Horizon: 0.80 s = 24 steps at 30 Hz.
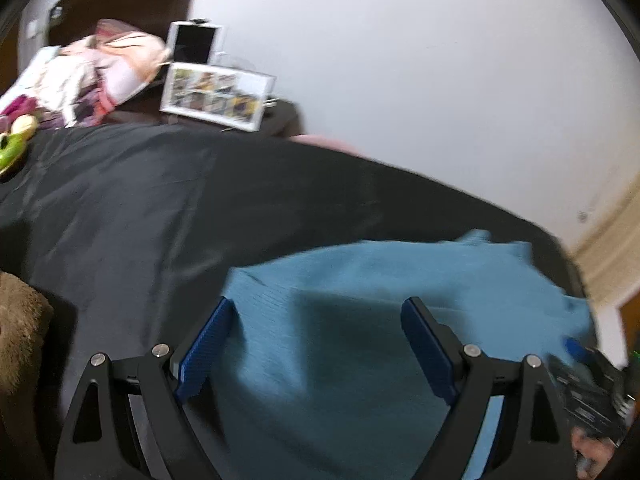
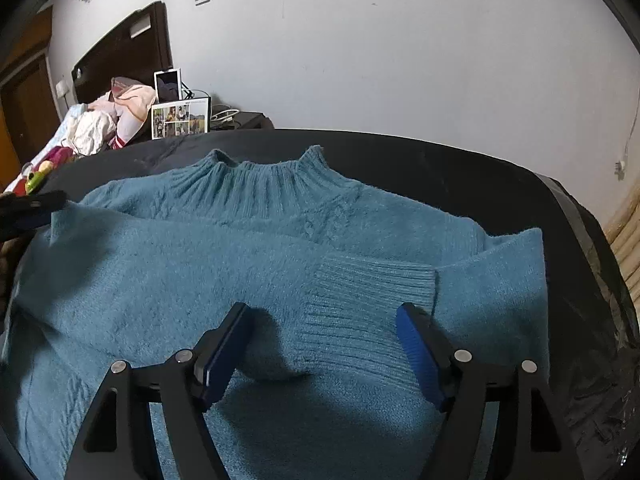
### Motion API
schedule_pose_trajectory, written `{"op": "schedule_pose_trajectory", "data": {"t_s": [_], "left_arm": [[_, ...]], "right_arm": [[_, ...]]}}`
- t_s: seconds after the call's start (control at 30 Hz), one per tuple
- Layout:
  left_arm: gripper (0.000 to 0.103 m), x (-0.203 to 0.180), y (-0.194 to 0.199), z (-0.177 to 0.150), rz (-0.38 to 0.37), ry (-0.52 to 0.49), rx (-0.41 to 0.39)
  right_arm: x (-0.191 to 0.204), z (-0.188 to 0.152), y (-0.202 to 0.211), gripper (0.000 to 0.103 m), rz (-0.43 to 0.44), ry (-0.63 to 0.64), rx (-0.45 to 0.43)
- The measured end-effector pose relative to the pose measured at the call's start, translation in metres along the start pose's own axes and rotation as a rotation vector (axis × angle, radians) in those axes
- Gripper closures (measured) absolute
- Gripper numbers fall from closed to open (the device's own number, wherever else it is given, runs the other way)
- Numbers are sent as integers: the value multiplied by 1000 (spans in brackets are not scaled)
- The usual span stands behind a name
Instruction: Fold clothes
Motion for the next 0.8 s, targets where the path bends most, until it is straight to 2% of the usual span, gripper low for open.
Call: {"op": "schedule_pose_trajectory", "data": {"t_s": [0.07,0.1,0.37,0.53,0.63,0.8], "left_arm": [[14,7,-6,0,70,-9,4],[14,9,-7,0,78,-18,0],[14,17,18,-14,68,10,-5],[13,-5,52,-28,19,-99,-21],[13,-22,67,-46,-32,-178,20],[13,-46,88,-90,-60,-311,96]], "right_arm": [[-1,-1,-1,23,1,1,1],[-2,-2,-1,22,1,0,2],[-2,-2,-2,19,-10,-8,0],[-15,-4,19,19,-17,-43,-8],[-22,-8,46,19,-14,-39,-27],[-26,-41,91,19,101,-17,26]]}}
Point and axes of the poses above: each gripper's, at about its wrist camera, not at the fingertips, and y roughly against the way its jaws point, x to its left, z to its top, the point moved 5 cm from there along -y, roughly the way its jaws point, and after that the axes turned 2 degrees about -x, right-handed, at the moved point
